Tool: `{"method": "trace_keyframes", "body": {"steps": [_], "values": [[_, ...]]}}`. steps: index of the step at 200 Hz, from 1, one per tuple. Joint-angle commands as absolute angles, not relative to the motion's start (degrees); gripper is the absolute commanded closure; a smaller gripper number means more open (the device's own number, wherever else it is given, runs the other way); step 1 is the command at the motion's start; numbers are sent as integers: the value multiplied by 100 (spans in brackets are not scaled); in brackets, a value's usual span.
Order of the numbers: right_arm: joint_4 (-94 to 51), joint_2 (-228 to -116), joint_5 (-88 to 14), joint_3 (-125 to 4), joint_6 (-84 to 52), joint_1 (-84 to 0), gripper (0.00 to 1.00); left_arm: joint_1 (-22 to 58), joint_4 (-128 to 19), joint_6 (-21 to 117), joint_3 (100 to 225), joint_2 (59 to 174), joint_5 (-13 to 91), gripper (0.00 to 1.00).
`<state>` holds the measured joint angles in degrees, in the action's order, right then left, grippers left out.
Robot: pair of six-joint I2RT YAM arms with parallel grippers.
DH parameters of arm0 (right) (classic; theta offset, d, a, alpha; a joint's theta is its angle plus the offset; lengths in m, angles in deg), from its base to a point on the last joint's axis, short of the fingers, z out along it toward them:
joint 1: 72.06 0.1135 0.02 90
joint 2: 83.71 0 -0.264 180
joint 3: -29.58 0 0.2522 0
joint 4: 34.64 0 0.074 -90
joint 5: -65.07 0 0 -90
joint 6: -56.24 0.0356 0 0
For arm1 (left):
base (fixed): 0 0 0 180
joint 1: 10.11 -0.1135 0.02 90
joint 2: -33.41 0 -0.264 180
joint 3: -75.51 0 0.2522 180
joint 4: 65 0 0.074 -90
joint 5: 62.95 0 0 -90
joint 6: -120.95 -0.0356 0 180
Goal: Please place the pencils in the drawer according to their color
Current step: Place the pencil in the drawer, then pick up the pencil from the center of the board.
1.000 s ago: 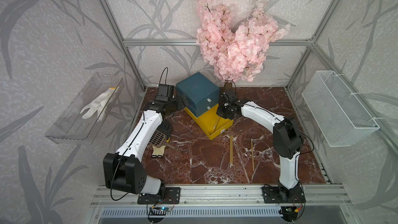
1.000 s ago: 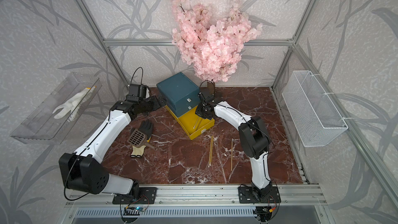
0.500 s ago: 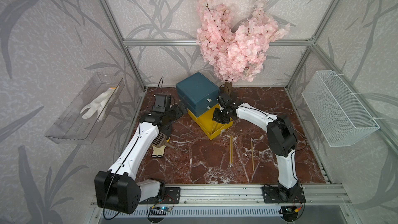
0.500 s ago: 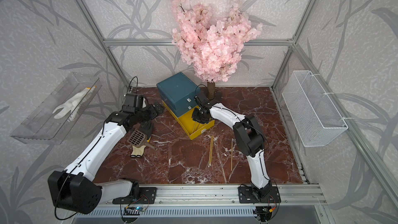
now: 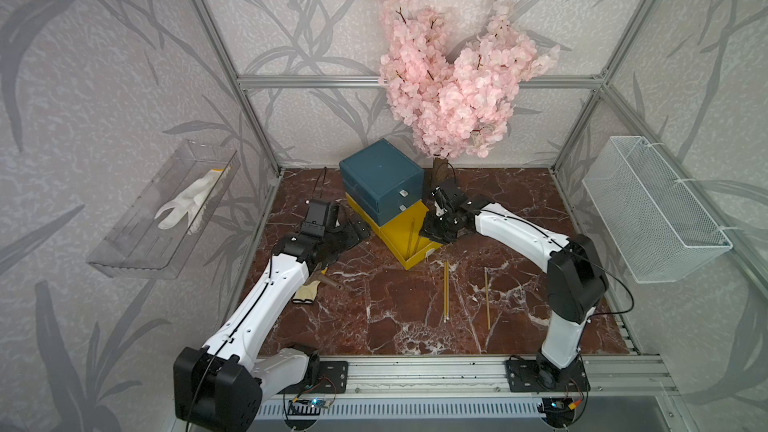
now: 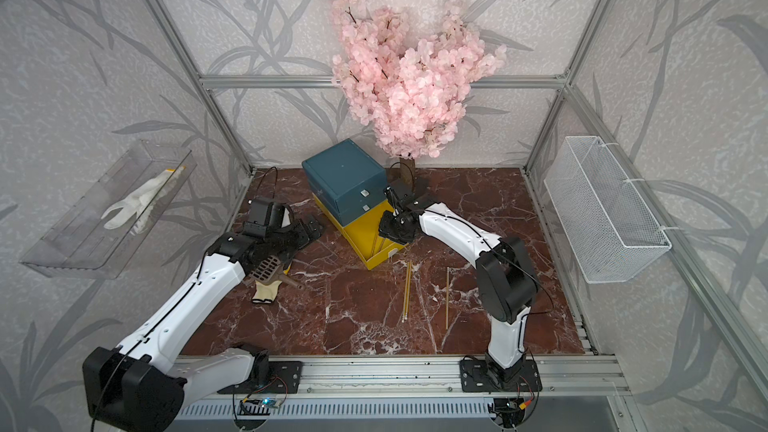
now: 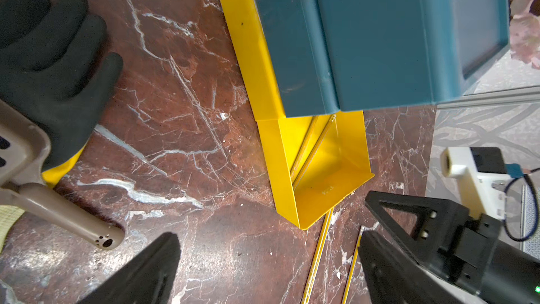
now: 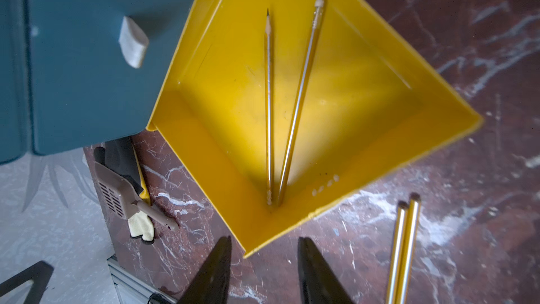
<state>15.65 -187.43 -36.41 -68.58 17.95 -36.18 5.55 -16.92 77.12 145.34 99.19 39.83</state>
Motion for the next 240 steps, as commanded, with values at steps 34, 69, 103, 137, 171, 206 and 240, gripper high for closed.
{"method": "trace_keyframes", "body": {"steps": [34, 69, 103, 137, 171, 206, 240], "values": [[2021, -17960, -3175, -6034, 2280, -3567, 59, 1034, -1555, 7743, 14134, 9624, 4130, 0], [2400, -17778, -3005, -5622, 2184, -3467, 59, 1585, -1700, 7893, 13980, 9621, 4003, 0], [2578, -17545, -2866, -5215, 2126, -3353, 60, 2000, -1675, 7912, 13962, 9669, 3864, 0], [2654, -17478, -2767, -4943, 2005, -3236, 61, 2113, -1719, 7927, 13844, 9627, 3707, 0], [2487, -17614, -2731, -4675, 2002, -3033, 63, 2174, -1871, 8099, 13787, 9652, 3641, 0], [2272, -17761, -2756, -4479, 2003, -2972, 67, 2219, -1893, 8157, 13789, 9617, 3511, 0], [2172, -17936, -2791, -4497, 1884, -2973, 67, 2254, -1876, 8246, 13721, 9538, 3432, 0]]}}
